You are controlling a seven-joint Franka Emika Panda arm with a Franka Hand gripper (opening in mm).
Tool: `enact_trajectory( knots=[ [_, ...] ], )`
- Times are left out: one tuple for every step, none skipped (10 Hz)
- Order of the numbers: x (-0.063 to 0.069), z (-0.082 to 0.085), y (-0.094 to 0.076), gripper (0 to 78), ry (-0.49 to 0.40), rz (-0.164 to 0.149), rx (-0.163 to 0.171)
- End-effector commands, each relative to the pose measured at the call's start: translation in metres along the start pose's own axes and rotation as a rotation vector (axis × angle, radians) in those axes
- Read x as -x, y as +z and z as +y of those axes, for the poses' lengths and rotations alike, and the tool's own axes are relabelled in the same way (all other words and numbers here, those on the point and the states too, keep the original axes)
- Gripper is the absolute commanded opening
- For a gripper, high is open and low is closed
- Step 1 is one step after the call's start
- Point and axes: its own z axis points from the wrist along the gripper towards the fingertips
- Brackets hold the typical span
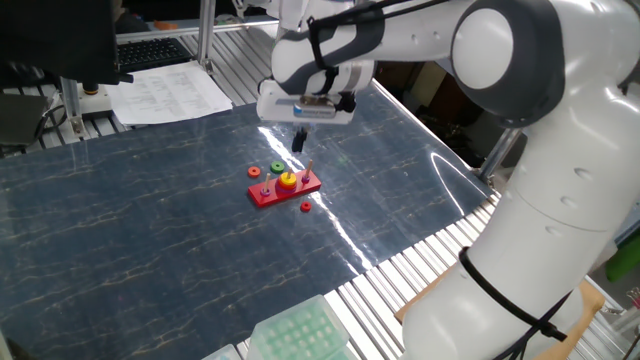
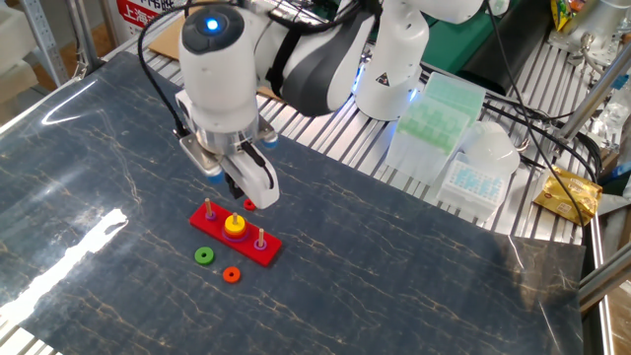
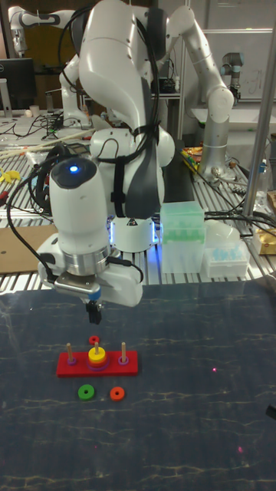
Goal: Take out one Hanoi block and throw it aside
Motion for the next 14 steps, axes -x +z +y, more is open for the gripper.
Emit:
enact_trajectory(
  knots=[
    [0.000, -0.002, 0.011, 0.0, -0.007, -0.008, 0.004],
    [0.000, -0.001, 0.013, 0.0, -0.007, -0.008, 0.004],
    [0.000, 0.000, 0.016, 0.0, -0.007, -0.008, 0.006],
    [0.000, 0.000, 0.017, 0.0, -0.007, -0.008, 0.006],
    [0.001, 0.001, 0.020, 0.0, -0.010, -0.008, 0.009],
    [0.001, 0.002, 0.023, 0.0, -0.011, -0.011, 0.009],
    [0.001, 0.003, 0.025, 0.0, -0.012, -0.015, 0.011],
    [0.002, 0.003, 0.027, 0.0, -0.012, -0.017, 0.011],
    [0.003, 0.003, 0.029, 0.0, -0.014, -0.017, 0.011],
    [0.003, 0.003, 0.030, 0.0, -0.015, -0.019, 0.012],
    [0.004, 0.004, 0.033, 0.0, -0.019, -0.024, 0.012],
    [0.006, 0.004, 0.036, 0.0, -0.020, -0.029, 0.014],
    [0.007, 0.003, 0.038, 0.0, -0.021, -0.035, 0.016],
    [0.009, 0.002, 0.041, 0.0, -0.023, -0.040, 0.017]
  ],
)
